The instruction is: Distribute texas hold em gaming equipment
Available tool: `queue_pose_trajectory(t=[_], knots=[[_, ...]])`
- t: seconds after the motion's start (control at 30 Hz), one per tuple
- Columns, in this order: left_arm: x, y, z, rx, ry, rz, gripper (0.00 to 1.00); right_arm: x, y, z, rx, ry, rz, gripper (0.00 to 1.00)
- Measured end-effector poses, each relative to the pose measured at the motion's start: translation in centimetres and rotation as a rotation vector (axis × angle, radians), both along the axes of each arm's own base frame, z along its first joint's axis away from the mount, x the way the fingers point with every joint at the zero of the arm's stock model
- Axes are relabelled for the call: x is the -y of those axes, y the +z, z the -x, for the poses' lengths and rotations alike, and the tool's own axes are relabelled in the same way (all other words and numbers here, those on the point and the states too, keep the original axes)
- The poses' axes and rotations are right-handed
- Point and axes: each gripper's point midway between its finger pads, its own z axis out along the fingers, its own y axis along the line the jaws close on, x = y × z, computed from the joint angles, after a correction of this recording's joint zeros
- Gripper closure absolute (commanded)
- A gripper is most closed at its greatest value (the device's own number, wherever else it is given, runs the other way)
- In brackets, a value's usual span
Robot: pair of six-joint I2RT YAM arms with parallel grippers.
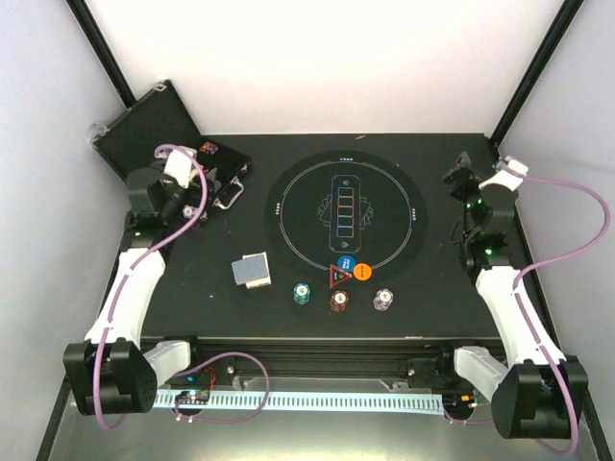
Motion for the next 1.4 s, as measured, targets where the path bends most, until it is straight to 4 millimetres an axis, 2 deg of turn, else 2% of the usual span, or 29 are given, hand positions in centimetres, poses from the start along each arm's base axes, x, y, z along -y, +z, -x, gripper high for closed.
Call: queue_pose_trajectory(t=[0.07,0.17,0.27,0.33,0.4,0.47,0.57,0.67,0.73,0.9,1.13,1.4], knots=[[-0.1,0.6,0.6,-0.050,-0.019,-0.008,0.01,-1.6,1.4,-0.4,-0.021,0.103,-0.024,0.00],[0.0,-0.2,1.9,-0.166,-0.053,-0.016,0.01,-6.2,0.5,-0.6,-0.130,0.275,-0.032,0.02],[0.3,-2.2,3.4,-0.292,-0.085,-0.016,0.01,-13.5,-2.7,0.9,-0.299,0.472,-0.011,0.16],[0.4,-3.1,4.3,-0.353,-0.102,-0.014,0.01,-17.1,-5.4,2.5,-0.416,0.566,0.004,0.24],[0.6,-3.7,5.0,-0.398,-0.114,-0.012,0.01,-19.5,-8.8,4.4,-0.560,0.623,0.003,0.30],[0.6,-4.1,5.6,-0.430,-0.121,-0.012,0.01,-20.8,-11.7,6.1,-0.680,0.655,0.009,0.35],[0.7,-4.4,6.1,-0.457,-0.125,-0.012,0.01,-22.5,-15.8,9.6,-0.832,0.703,0.009,0.38],[0.7,-4.6,6.6,-0.473,-0.126,-0.011,0.01,-23.5,-18.8,12.9,-0.953,0.746,-0.001,0.42],[0.7,-4.5,6.7,-0.474,-0.126,-0.010,0.01,-23.8,-19.6,13.8,-0.990,0.752,-0.012,0.45],[0.7,-4.3,6.8,-0.468,-0.125,-0.010,0.01,-24.8,-21.4,15.4,-1.074,0.775,-0.072,0.50],[0.7,-4.1,6.9,-0.466,-0.117,0.006,0.01,-26.1,-24.6,16.6,-1.202,0.780,-0.107,0.55],[0.7,-3.2,6.7,-0.451,-0.107,0.023,0.01,-27.5,-26.1,16.3,-1.259,0.787,-0.130,0.59]])
